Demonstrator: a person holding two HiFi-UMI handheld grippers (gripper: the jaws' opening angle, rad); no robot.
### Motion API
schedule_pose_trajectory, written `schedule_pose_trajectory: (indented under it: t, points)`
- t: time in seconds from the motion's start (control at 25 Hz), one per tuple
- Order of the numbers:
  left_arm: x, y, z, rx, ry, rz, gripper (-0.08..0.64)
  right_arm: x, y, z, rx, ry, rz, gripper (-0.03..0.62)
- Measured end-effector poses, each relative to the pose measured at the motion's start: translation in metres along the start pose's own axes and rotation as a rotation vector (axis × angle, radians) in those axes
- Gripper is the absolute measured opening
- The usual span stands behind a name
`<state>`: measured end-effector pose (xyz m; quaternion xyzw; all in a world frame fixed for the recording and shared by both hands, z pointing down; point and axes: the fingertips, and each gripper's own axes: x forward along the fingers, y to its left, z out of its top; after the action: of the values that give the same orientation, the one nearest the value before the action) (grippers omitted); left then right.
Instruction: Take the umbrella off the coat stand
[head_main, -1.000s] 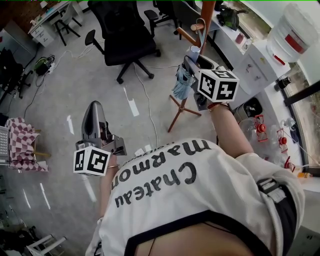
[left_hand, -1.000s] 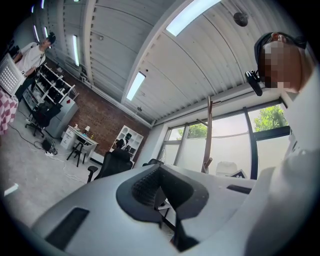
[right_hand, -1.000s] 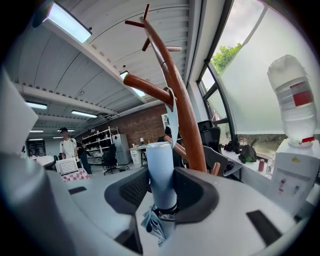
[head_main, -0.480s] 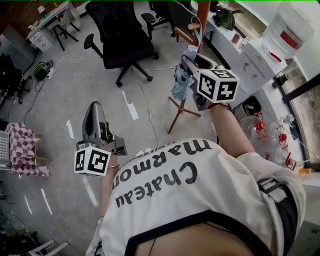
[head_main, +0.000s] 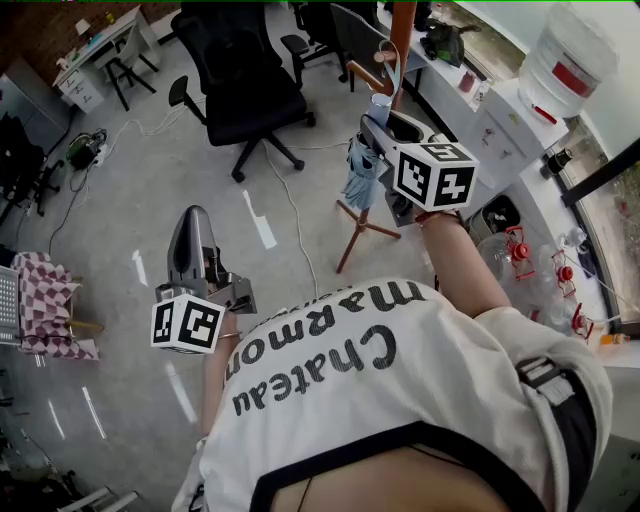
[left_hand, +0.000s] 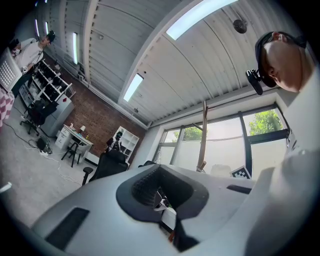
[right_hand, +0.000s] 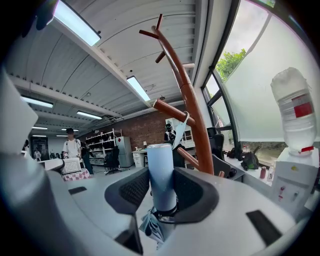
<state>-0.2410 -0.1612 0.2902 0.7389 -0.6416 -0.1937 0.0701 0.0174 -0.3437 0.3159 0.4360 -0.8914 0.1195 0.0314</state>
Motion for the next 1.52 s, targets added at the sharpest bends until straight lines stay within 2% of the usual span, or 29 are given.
schedule_pose_trajectory:
  t: [0.72,1.52]
  points:
    - [-0.014,0.009,0.004,-0.018,-0.015,0.006,0.011,-0.010,0.026,0.011,-0.026,-0.027,0.028,0.161]
    - [-0.011,0.007,0.005,-0.030,-0.017,-0.030,0.011,-0.018,0.041,0.015,-0.045,-0.037,0.034,0.158]
